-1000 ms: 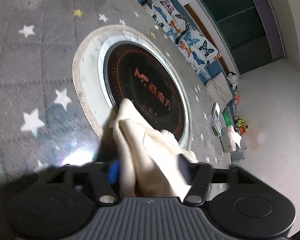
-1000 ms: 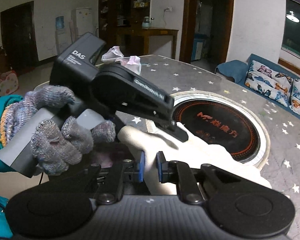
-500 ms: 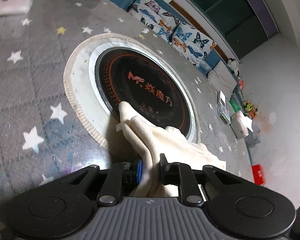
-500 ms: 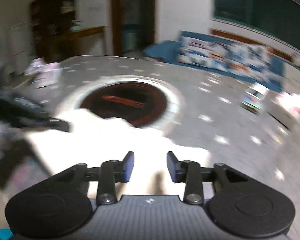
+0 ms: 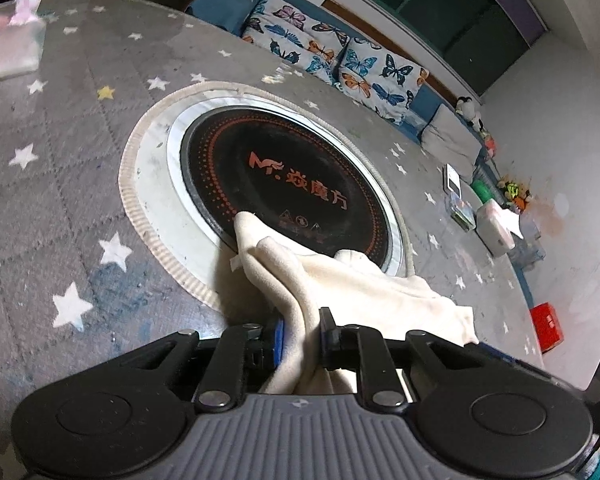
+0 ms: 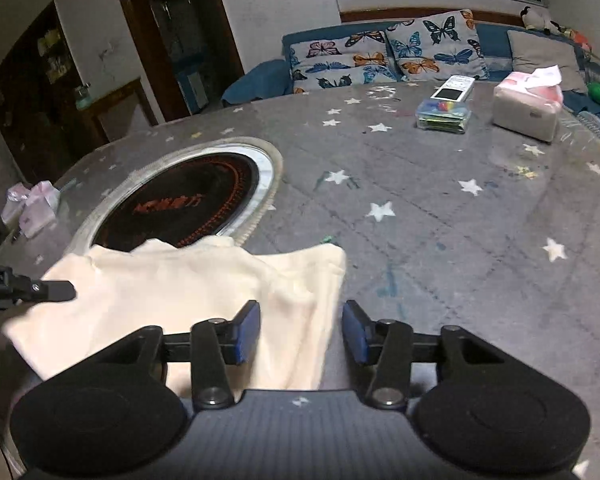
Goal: Fold clothes
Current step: 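Lift the folded sweatshirt with both grippers and carry it off the cooktop, then lower the folded sweatshirt onto the table with both grippers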
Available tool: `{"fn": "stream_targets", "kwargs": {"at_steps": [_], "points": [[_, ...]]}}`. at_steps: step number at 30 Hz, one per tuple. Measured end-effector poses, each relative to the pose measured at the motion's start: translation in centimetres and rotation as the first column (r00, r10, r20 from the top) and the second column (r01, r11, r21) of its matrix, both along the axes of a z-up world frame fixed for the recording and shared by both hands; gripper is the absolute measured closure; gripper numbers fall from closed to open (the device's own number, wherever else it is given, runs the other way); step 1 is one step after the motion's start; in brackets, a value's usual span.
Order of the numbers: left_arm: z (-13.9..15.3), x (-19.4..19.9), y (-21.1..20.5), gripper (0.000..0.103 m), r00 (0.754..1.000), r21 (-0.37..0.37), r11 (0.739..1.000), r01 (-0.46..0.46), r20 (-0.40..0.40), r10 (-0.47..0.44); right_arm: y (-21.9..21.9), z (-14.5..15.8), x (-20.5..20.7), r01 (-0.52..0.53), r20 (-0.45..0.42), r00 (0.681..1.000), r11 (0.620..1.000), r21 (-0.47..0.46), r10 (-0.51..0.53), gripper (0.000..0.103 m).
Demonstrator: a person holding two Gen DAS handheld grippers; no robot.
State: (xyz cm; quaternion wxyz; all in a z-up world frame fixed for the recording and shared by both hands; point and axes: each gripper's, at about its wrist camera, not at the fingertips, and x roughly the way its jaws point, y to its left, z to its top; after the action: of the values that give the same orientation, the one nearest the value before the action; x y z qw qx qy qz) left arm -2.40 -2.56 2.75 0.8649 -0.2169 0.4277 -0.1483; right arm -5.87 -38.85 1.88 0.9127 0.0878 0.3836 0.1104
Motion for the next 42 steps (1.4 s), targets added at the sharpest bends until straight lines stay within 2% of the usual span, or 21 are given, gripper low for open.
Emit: {"fn": "stream_targets", "kwargs": {"at_steps": [1, 2, 3, 9, 13, 18, 25, 30, 36, 42], "points": [[0.2, 0.0, -0.2, 0.086, 1.0, 0.012, 1.0, 0.006, 0.009, -0.006, 0.1, 0.0, 0.0, -0.008, -0.002, 1.0, 1.0, 0.016, 0.008, 0.077], [0.4, 0.0, -0.4, 0.086, 1.0, 0.023, 1.0, 0.013, 0.018, -0.013, 0.2, 0.0, 0.0, -0.017, -0.003, 1.0, 0.999, 0.033, 0.017, 0.088], [0.9, 0.0, -0.8, 0.087, 0.999, 0.032, 0.999, 0.023, 0.033, -0.024, 0.2, 0.1, 0.0, -0.024, -0.001, 1.0, 0.999, 0.047, 0.024, 0.091], [4.0, 0.3, -3.4, 0.088, 0.988, 0.081, 0.993, 0.088, 0.121, -0.098, -0.6, 2.8, -1.7, -0.02, 0.087, 0.996, 0.999, 0.035, 0.016, 0.093], [5.5, 1.0, -7.0, 0.088, 0.974, 0.094, 0.985, 0.144, 0.16, -0.157, -2.6, 5.2, -3.0, 0.024, 0.154, 0.988, 1.0, -0.004, -0.023, 0.093], [6.0, 2.2, -12.7, 0.088, 0.959, 0.089, 0.972, 0.217, 0.169, -0.229, -6.7, 7.5, -3.7, 0.127, 0.203, 0.973, 0.99, -0.067, -0.111, 0.093], [6.4, 3.8, -21.1, 0.088, 0.928, 0.091, 0.944, 0.318, 0.172, -0.33, -12.8, 9.5, -4.3, 0.265, 0.247, 0.942, 0.955, -0.136, -0.226, 0.093], [5.8, 4.4, -26.4, 0.088, 0.904, 0.117, 0.919, 0.377, 0.168, -0.393, -16.4, 9.3, -4.2, 0.341, 0.245, 0.923, 0.925, -0.166, -0.296, 0.093], [4.6, 4.9, -30.7, 0.088, 0.882, 0.155, 0.892, 0.424, 0.153, -0.446, -19.9, 7.6, -3.8, 0.41, 0.215, 0.903, 0.896, -0.172, -0.372, 0.093], [2.4, 5.2, -32.3, 0.088, 0.879, 0.194, 0.876, 0.441, 0.102, -0.465, -21.3, 4.7, -3.3, 0.441, 0.149, 0.896, 0.88, -0.174, -0.419, 0.093]]}}
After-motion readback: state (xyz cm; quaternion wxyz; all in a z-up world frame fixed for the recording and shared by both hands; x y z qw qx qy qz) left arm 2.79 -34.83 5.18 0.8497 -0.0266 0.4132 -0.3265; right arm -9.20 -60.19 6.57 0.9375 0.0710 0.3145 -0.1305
